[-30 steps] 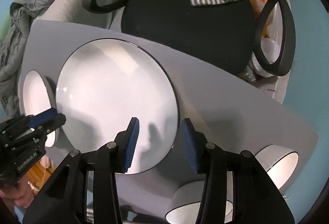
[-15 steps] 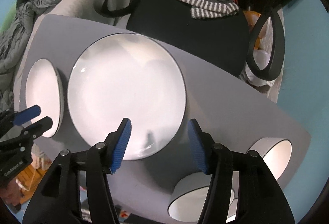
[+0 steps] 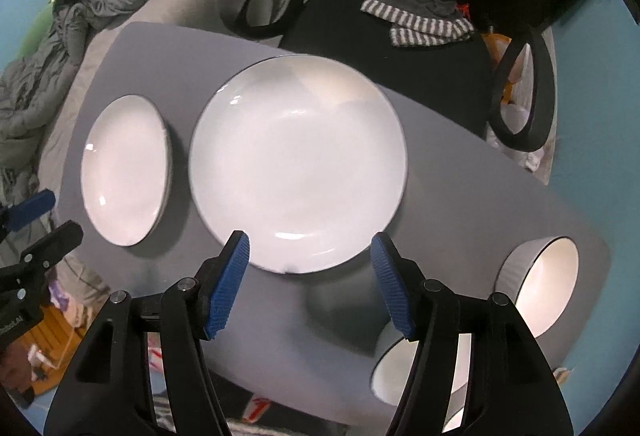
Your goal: Organize plates and bowls
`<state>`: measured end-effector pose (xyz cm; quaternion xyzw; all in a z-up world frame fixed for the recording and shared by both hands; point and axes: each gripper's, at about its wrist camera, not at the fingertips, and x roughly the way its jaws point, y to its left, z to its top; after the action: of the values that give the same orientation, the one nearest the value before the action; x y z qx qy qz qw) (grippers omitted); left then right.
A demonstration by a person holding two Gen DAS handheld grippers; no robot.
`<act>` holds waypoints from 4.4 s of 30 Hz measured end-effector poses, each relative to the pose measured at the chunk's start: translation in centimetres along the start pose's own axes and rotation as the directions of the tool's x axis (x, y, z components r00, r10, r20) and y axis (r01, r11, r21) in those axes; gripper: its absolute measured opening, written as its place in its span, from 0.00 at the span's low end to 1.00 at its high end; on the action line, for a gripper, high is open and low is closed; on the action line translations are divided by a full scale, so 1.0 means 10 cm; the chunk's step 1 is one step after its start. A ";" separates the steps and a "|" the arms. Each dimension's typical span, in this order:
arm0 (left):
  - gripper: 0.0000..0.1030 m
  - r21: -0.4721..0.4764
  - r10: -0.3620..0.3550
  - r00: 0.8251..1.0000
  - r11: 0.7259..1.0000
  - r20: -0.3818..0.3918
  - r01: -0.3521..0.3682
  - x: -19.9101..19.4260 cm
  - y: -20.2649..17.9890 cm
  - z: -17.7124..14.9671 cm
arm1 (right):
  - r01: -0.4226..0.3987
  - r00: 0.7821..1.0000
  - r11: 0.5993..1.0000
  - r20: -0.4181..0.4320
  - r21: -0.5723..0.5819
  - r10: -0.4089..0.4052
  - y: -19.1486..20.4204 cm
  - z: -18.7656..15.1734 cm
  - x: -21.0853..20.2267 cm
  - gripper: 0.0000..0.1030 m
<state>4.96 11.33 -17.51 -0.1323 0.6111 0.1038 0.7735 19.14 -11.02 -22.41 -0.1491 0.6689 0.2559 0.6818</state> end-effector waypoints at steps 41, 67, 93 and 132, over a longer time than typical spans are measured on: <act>0.63 -0.178 0.001 0.996 0.984 -0.085 -0.016 0.22 1.26 -0.45 | -0.123 0.989 0.990 -0.093 -0.070 0.117 1.15 0.10 0.41 0.62; 0.64 -0.221 -0.045 0.989 0.975 -0.138 0.013 0.78 1.61 -0.15 | -0.174 0.972 0.984 -0.155 0.039 0.178 1.32 0.41 0.97 0.62; 0.44 -0.190 -0.064 0.980 0.981 -0.186 0.028 0.98 1.49 0.02 | -0.207 0.965 0.975 -0.148 0.076 0.217 1.31 0.57 1.07 0.54; 0.14 -0.152 -0.007 0.977 0.988 -0.214 -0.026 1.01 1.38 -0.13 | -0.135 0.979 0.989 -0.144 0.065 0.143 1.27 0.47 1.01 0.12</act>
<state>1.70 23.94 -28.71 -0.1991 0.6817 0.1396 0.6900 15.83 3.56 -30.33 -0.1018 0.7332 0.2725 0.6147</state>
